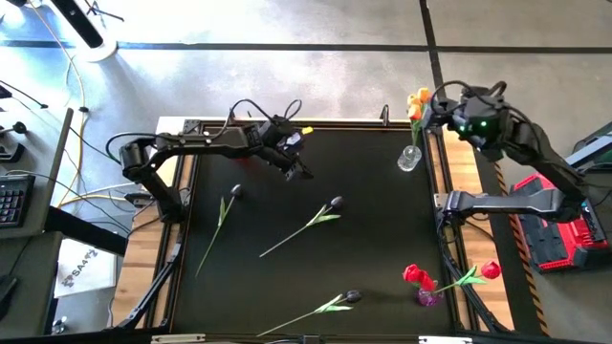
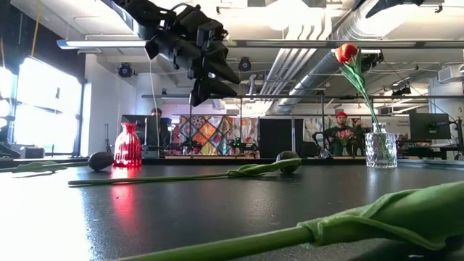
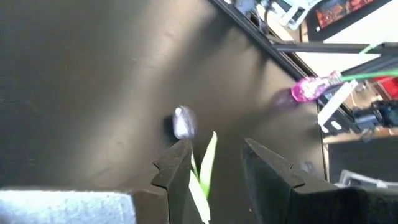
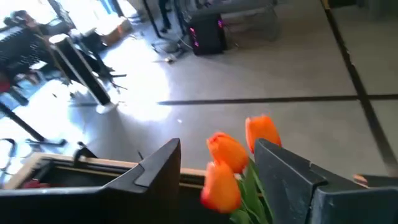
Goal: Sort flowers into vase by color
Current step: Put the top right black tulip into the red vase
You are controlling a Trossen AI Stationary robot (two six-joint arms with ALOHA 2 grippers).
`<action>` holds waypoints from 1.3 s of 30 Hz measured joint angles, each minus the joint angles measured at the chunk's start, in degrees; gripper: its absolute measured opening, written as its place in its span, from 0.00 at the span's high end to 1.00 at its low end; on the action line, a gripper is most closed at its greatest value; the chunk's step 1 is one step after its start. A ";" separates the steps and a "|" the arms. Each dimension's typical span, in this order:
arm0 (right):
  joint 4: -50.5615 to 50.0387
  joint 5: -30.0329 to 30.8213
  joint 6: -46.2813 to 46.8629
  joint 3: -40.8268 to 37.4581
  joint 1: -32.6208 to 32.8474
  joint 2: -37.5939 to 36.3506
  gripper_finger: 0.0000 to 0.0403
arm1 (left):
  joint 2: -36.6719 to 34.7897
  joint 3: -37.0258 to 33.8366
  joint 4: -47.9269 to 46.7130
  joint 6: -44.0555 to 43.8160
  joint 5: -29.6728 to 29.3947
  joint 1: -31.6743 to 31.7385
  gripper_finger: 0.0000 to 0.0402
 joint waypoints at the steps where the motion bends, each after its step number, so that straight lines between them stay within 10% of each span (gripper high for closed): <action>1: 0.81 -0.39 -0.34 0.18 0.18 -0.01 0.52 | 0.00 0.00 -0.09 0.02 -0.29 -0.56 0.67; 13: 14.76 -17.49 -5.52 0.32 6.26 5.89 0.52 | 0.00 0.00 -2.33 3.61 -8.52 -6.19 0.67; 39: 10.72 -13.87 -4.85 0.32 25.17 16.91 0.52 | 14.83 0.00 -0.88 -5.13 -16.35 -18.10 0.67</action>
